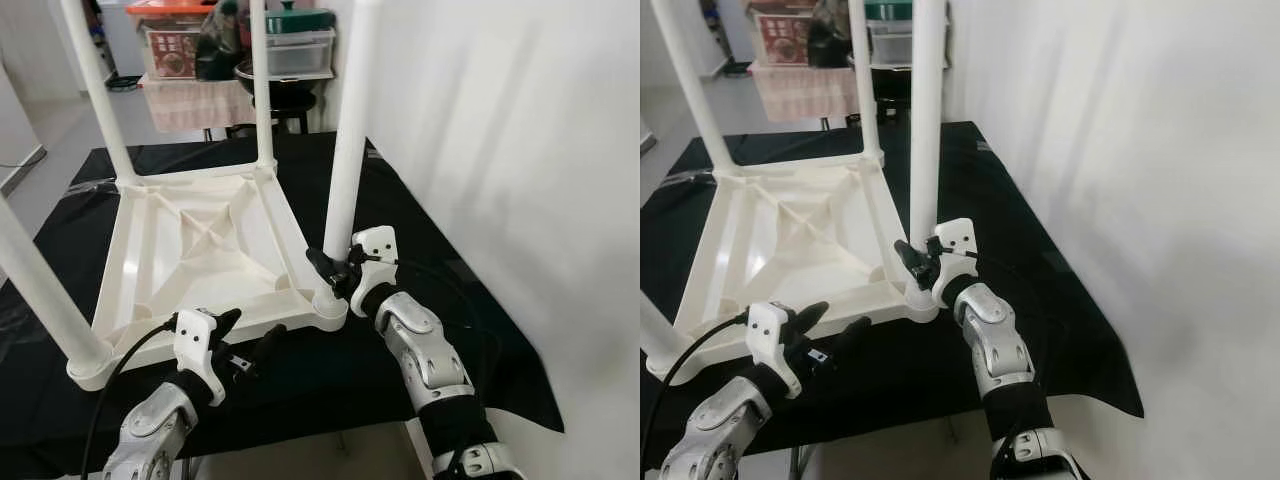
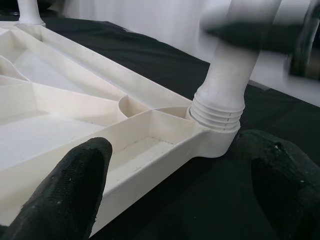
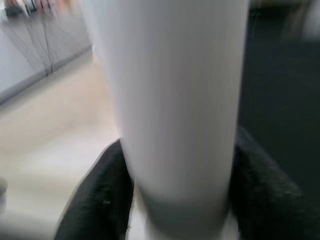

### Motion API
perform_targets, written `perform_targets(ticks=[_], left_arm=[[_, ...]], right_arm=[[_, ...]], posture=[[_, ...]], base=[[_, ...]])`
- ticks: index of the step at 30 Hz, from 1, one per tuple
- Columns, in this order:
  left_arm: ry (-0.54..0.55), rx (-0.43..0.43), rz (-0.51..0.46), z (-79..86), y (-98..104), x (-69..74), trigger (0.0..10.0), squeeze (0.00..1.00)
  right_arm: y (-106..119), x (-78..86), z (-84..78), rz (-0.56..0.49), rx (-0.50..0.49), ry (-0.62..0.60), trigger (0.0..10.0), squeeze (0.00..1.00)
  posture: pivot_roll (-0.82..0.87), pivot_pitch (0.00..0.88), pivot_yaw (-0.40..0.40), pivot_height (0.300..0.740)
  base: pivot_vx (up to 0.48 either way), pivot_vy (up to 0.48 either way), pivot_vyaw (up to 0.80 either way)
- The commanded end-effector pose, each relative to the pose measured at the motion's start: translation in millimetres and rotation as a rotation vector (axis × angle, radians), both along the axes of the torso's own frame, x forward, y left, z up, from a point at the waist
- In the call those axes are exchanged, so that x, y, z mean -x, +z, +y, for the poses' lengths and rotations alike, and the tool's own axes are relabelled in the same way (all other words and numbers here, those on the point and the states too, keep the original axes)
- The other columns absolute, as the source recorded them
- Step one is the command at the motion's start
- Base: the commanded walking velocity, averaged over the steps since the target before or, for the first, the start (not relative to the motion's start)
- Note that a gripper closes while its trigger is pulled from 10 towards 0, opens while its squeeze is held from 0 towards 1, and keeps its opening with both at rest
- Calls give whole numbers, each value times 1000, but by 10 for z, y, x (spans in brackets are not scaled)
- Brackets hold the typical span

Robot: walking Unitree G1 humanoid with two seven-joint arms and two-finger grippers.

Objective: Building children table

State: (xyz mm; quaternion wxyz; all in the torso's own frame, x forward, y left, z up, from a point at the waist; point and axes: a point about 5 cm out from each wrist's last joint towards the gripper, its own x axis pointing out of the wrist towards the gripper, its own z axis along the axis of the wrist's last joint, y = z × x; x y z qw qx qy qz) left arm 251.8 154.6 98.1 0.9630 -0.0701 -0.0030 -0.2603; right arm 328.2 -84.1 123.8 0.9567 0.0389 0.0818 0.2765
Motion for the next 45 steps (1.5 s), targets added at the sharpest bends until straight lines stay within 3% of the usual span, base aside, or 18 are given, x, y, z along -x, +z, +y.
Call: perform_targets(ticks=[1, 3, 6, 7, 8, 9, 12, 13, 20, 21, 22, 33, 39, 40, 41, 42, 43, 45], left_arm=[[7, -3, -9, 19, 19, -3, 10000, 0], [4, -2, -8, 17, 20, -10, 10000, 0], [2, -1, -7, 14, 19, -15, 10000, 0], [2, -1, -7, 13, 18, -19, 10000, 0], [2, -1, -7, 12, 18, -22, 10000, 0], [3, -1, -8, 10, 18, -26, 10000, 0], [3, -1, -8, 8, 17, -31, 10000, 0], [4, -1, -8, 7, 17, -35, 10000, 0], [10, -3, -10, 4, 13, -46, 10000, 0], [11, -4, -10, 4, 12, -47, 10000, 0], [12, -5, -11, 4, 12, -47, 10000, 0], [9, -2, -11, -8, 14, -35, 10000, 0], [9, 1, -12, -6, 16, -17, 10000, 0], [9, 1, -12, 6, 20, -7, 10000, 0], [9, 1, -12, 6, 20, -7, 10000, 0], [9, 1, -13, 14, 24, 0, 10000, 0], [9, 1, -13, 22, 28, 9, 10000, 0], [4, 2, -7, 29, 21, 19, 10000, 0]], right_arm=[[-83, 79, 72, 75, -28, 98, 10000, 1000], [56, 91, 157, 42, -86, 277, 10000, 1000], [205, 66, 152, -17, -98, 446, 10000, 1000], [266, 35, 118, -49, -74, 525, 10000, 925], [304, 15, 92, -68, -56, 574, 10000, 925], [338, 8, 62, -87, -40, 639, 10000, 0], [347, 1, 19, -90, -12, 726, 10000, 0], [330, -4, -34, -70, 17, 815, 10000, 0], [383, -119, -103, -20, -21, 884, 10000, 0], [390, -131, -115, -18, -24, 893, 3647, 0], [396, -145, -130, -17, -26, 896, 0, 0], [318, -129, -258, -4, -58, 928, 0, 0], [201, -45, -264, -9, -55, 845, 0, 0], [41, -127, -189, 10, -38, 402, 0, 0], [41, -127, -189, 10, -38, 402, 0, 0], [-79, -151, -214, 44, -17, 63, 0, 0], [-251, 27, -214, 79, 10, -75, 0, 0], [-291, 92, -212, 92, -11, -35, 0, 0]], posture=[[-35, 0, -15, 740], [-39, 0, -9, 740], [-34, 0, -11, 740], [-30, 0, -12, 740], [-30, 0, -12, 740], [-26, 0, -14, 740], [-23, 0, -16, 740], [-18, 0, -20, 740], [-5, 0, -24, 740], [-5, 0, -24, 740], [-5, 0, -24, 740], [-12, 0, -21, 740], [-21, 0, -19, 740], [-27, 0, -25, 740], [-27, 0, -25, 740], [-27, 0, -25, 740], [-33, 0, -20, 740], [-57, 0, -2, 740]], base=[[0, 0, 0], [0, 0, 0], [0, 0, 0], [0, 0, 0], [0, 0, 0], [0, 0, 0], [0, 0, 0], [0, 0, 0], [0, 0, 0], [0, 0, 0], [0, 0, 0], [0, 0, 0], [0, 0, 0], [0, 0, 0], [0, 0, 0], [0, 0, 0], [0, 0, 0], [0, 0, 0]])
